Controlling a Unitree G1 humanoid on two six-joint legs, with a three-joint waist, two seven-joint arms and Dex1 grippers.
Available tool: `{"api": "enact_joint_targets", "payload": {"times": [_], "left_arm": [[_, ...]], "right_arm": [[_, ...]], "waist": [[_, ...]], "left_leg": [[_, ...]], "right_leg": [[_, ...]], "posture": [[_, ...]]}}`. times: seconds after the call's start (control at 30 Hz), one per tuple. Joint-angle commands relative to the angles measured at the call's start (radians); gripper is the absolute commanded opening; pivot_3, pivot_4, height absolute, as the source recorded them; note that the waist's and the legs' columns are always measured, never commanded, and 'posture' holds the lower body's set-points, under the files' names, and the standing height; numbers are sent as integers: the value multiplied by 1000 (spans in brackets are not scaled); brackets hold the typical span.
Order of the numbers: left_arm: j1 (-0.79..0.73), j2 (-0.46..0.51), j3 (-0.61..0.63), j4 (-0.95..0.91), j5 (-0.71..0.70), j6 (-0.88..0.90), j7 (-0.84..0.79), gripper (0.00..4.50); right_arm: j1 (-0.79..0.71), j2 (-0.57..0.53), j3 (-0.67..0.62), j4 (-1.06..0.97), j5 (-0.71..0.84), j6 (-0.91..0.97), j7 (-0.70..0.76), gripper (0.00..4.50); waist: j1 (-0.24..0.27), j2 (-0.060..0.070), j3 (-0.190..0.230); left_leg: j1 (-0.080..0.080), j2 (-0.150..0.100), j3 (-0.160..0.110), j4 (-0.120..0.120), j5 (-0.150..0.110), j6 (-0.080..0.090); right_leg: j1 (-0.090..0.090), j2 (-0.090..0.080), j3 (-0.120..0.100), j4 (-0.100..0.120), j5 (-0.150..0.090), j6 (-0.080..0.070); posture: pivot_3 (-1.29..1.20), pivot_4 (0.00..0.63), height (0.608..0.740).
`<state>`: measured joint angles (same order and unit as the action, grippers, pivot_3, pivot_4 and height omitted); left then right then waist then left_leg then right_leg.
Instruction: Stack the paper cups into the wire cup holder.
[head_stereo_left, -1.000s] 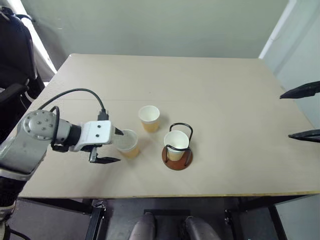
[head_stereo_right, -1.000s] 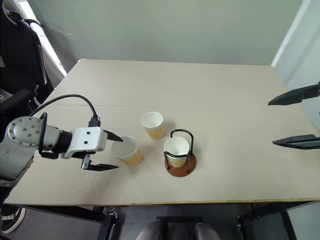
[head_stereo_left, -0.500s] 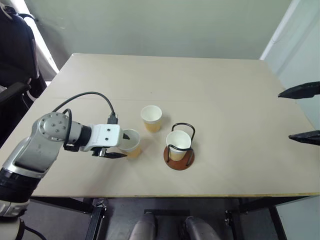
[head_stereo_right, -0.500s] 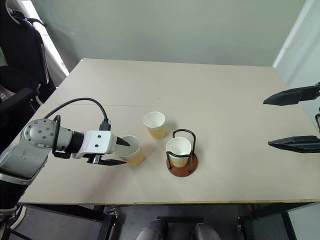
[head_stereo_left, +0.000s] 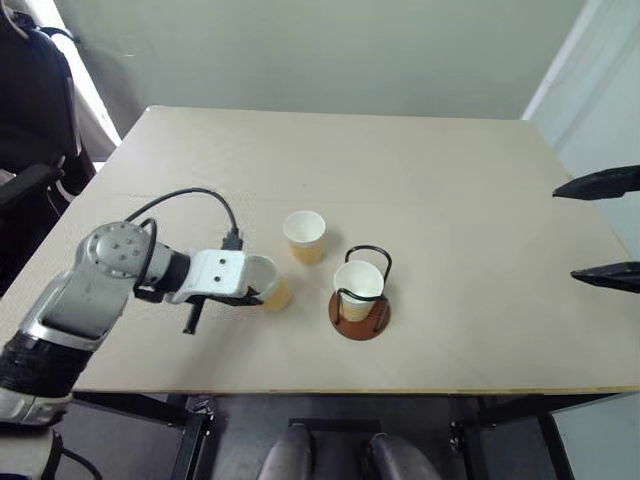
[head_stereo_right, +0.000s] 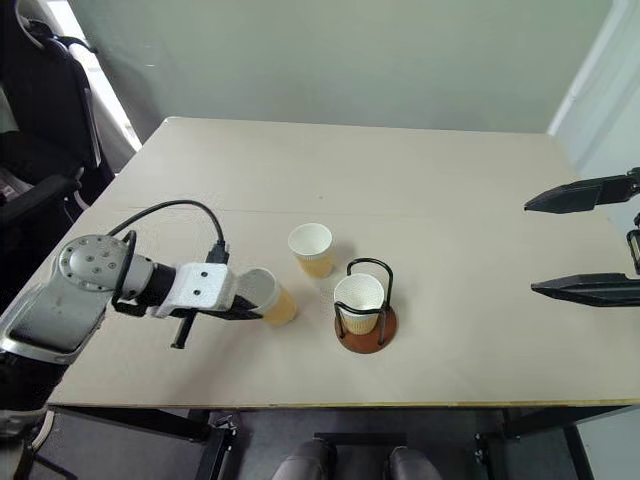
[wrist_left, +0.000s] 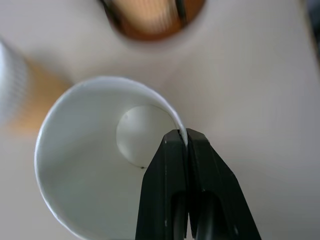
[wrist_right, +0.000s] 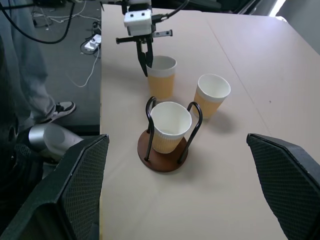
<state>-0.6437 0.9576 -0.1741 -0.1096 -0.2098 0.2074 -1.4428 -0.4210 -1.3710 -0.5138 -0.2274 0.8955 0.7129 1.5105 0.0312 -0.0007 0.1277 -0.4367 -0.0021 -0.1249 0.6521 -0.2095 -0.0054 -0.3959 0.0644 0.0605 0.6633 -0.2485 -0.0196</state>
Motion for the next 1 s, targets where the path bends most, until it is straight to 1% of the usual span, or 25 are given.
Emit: {"api": "enact_joint_targets", "payload": {"times": [0.03, 0.07, 0.1, 0.13, 0.17, 0.27, 0.4, 0.47, 0.53, 0.67, 0.83, 1.0], "left_arm": [[-301, -98, 43, 47, -144, 116, -38, 24], [-368, -120, 43, 78, -172, 145, -66, 24], [-404, -129, 42, 98, -187, 162, -85, 24], [-468, -120, 0, 124, -251, 173, -125, 24], [-518, -123, -42, 158, -274, 156, -151, 24], [-602, -144, -146, 238, -296, 81, -172, 24], [-648, -157, -290, 269, -346, -5, -172, 24], [-665, -141, -375, 265, -360, -62, -172, 24], [-689, -137, -441, 303, -334, -143, -172, 24], [-725, -125, -535, 351, -331, -240, -172, 24], [-740, -141, -595, 408, -295, -337, -172, 24], [-733, -125, -630, 377, -311, -362, -172, 24]], "right_arm": [[-38, -35, -47, 19, -5, -16, 5, 4500], [-43, -39, -44, 22, -6, -18, 7, 4500], [-47, -42, -42, 24, -8, -18, 9, 4500], [-42, -44, -47, 26, -18, -21, 15, 4500], [-37, -45, -51, 26, -25, -22, 16, 4500], [-26, -40, -62, 10, -30, -14, 5, 4500], [-5, -31, -91, -18, -31, 7, -9, 4500], [11, -28, -115, -33, -33, 21, -16, 4500], [27, -24, -141, -50, -31, 36, -23, 4500], [50, -17, -176, -78, -29, 60, -39, 4500], [80, -4, -210, -104, -32, 79, -54, 4500], [100, 6, -222, -131, -30, 87, -75, 4500]], "waist": [[12, 0, 0], [13, 0, 0], [12, 1, 0], [9, 3, -1], [4, 4, -2], [-3, 5, -1], [-3, 6, 0], [-3, 6, 0], [-3, 6, 0], [-2, 6, 0], [-1, 6, 0], [-1, 6, 0]], "left_leg": [[-1, -1, -1, 2, 1, 1], [-3, -1, -2, 4, 1, 1], [-3, -1, -2, 7, 0, 3], [-4, -1, 0, 8, -2, 4], [-3, -1, 1, 9, -4, 6], [2, -2, 4, 12, -7, 9], [1, -2, 4, 13, -7, 10], [0, -2, 5, 13, -8, 11], [-1, -2, 5, 14, -8, 12], [-1, -3, 6, 14, -9, 13], [-2, -3, 6, 14, -10, 14], [-2, -4, 6, 14, -10, 14]], "right_leg": [[0, 0, 0, 1, 1, 1], [0, 0, 0, 0, 2, 2], [0, 0, 0, 0, 3, 3], [0, -1, 0, -2, 5, 3], [2, -2, 1, -3, 5, 4], [7, -3, 4, -4, 3, 8], [6, -3, 5, -3, 2, 9], [6, -3, 5, -3, 1, 10], [6, -3, 5, -3, 1, 12], [6, -3, 6, -4, 0, 13], [6, -4, 6, -4, -1, 14], [6, -4, 7, -5, -2, 15]], "posture": [[0, 150, 740], [0, 150, 740], [0, 150, 740], [0, 150, 740], [0, 150, 740], [0, 150, 740], [0, 150, 740], [0, 150, 740], [0, 150, 740], [0, 150, 740], [0, 150, 740], [0, 150, 740]]}}
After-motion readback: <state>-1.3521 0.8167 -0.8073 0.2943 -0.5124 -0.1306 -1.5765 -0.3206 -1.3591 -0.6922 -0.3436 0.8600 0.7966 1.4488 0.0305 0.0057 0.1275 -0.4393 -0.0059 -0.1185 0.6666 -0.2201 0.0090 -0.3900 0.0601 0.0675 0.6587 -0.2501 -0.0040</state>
